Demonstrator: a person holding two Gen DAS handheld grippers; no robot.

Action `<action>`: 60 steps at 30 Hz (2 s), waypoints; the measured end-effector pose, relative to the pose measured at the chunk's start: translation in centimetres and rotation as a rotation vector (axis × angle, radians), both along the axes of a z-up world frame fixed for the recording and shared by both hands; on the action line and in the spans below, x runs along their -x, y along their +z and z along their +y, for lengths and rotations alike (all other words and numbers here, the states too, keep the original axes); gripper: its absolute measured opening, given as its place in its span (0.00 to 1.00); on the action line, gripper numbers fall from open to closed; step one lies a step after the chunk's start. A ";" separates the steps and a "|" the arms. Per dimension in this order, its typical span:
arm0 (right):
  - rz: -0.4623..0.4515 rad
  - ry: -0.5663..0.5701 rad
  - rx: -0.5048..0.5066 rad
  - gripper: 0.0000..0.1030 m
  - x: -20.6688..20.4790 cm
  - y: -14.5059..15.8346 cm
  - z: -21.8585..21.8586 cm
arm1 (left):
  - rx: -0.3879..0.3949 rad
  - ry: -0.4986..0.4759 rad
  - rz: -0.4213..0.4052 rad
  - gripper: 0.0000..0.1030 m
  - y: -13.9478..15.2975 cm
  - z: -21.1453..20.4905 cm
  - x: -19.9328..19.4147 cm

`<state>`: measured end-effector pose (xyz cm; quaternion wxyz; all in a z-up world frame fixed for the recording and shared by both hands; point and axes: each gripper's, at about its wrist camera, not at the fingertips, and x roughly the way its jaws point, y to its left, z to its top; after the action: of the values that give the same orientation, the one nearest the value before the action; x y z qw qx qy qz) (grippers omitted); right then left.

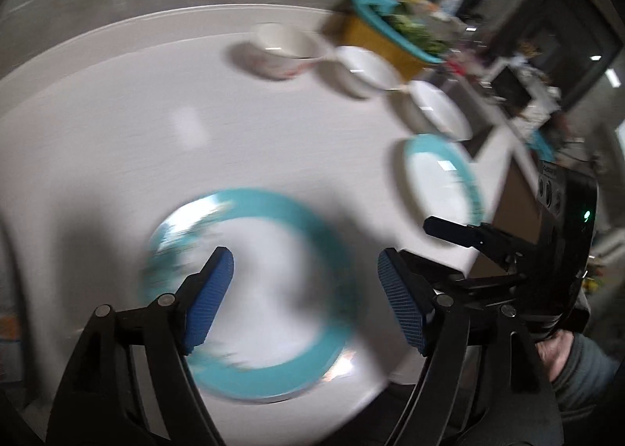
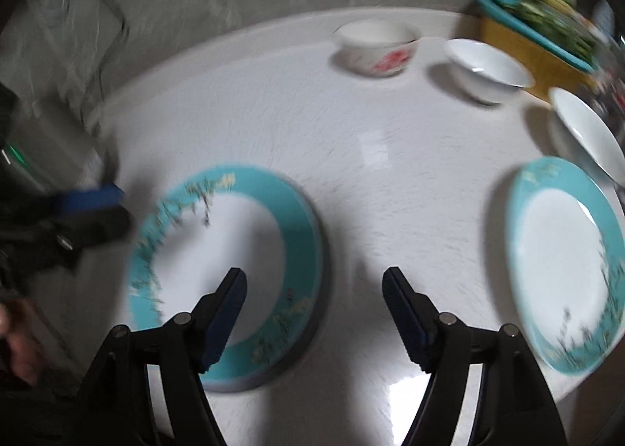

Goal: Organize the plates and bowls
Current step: 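Open both tools to release the plate stack and move to another teal plate, then close the left tool on the second teal floral plate rim while the right tool grips it too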

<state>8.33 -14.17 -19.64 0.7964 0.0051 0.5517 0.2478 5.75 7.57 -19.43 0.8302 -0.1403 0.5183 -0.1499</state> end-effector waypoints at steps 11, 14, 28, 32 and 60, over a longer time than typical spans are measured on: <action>0.179 -0.282 -0.355 0.83 -9.6 1.6 -27.8 | 0.133 0.000 0.151 0.74 -3.7 -15.0 -10.6; 0.260 -0.262 -0.366 0.82 -11.5 -1.1 -30.6 | 0.133 0.007 0.230 0.74 -6.4 -18.0 -12.5; 0.503 -0.146 -0.541 0.60 -15.2 -9.1 -33.2 | 0.179 0.055 0.301 0.72 -11.4 -19.7 -14.3; 0.539 -0.111 -0.538 0.57 -15.2 -9.7 -32.6 | 0.151 0.039 0.297 0.56 -11.6 -20.8 -15.0; 0.641 -0.095 -0.442 0.12 -15.4 -11.0 -32.1 | 0.158 0.055 0.315 0.16 -12.1 -22.0 -14.6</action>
<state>23.72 -46.30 -30.67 0.5740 0.2792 0.7048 0.3096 20.39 -14.45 -31.54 0.7288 -0.2412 0.6246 -0.1436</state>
